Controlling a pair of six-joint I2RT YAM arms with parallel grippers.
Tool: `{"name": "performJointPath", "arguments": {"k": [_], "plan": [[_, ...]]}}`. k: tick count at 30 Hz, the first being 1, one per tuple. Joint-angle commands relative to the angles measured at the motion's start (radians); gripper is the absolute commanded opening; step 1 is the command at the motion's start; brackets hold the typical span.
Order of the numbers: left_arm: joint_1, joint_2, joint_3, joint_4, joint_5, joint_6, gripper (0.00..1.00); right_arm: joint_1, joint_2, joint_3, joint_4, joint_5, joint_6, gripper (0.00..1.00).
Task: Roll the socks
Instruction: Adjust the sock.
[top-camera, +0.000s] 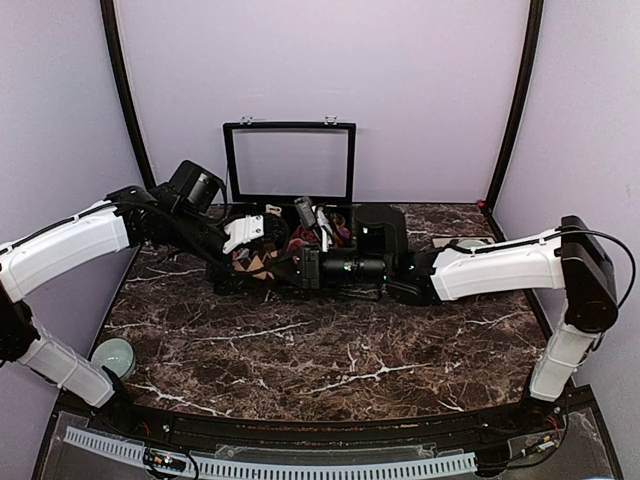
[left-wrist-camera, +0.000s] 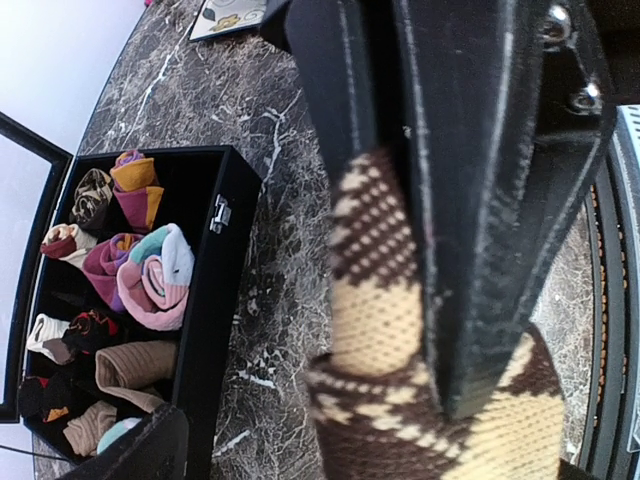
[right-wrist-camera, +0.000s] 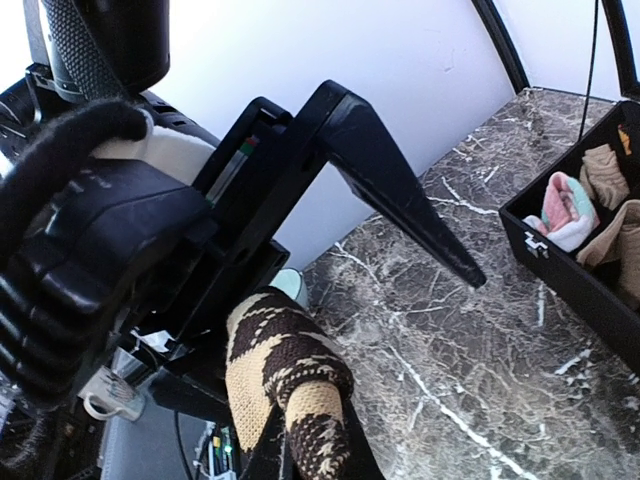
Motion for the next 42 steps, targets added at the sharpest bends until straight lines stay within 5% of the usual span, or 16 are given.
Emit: {"name": "performJointPath", "arguments": {"k": [1, 7, 11, 18, 23, 25, 26, 32, 42], "plan": [[0.001, -0.026, -0.018, 0.046, -0.061, 0.012, 0.92, 0.005, 0.038, -0.019, 0.148, -0.080, 0.126, 0.00], [0.001, -0.026, 0.017, 0.039, -0.104, 0.030, 0.71, 0.003, 0.075, 0.030, 0.128, -0.098, 0.185, 0.00], [0.002, -0.030, 0.024, 0.032, -0.109, 0.031, 0.68, -0.007, 0.090, 0.040, 0.100, -0.112, 0.209, 0.00], [0.006, 0.021, 0.091, -0.074, 0.010, 0.006, 0.35, -0.007, 0.084, 0.052, 0.098, -0.112, 0.187, 0.03], [0.019, 0.037, 0.136, -0.114, 0.070, -0.035, 0.36, -0.007, 0.099, 0.070, 0.105, -0.139, 0.191, 0.00], [0.019, 0.007, 0.109, -0.077, 0.065, -0.027, 0.03, -0.007, 0.096, 0.066, 0.114, -0.145, 0.191, 0.00], [0.019, -0.003, 0.099, -0.054, 0.037, -0.035, 0.00, -0.007, 0.094, 0.061, 0.122, -0.146, 0.190, 0.00], [0.020, -0.011, 0.092, -0.053, 0.036, -0.046, 0.04, -0.007, 0.083, 0.059, 0.161, -0.156, 0.172, 0.07], [0.019, -0.024, 0.079, -0.045, 0.036, -0.044, 0.00, -0.007, 0.094, 0.069, 0.288, -0.205, 0.234, 0.43]]}}
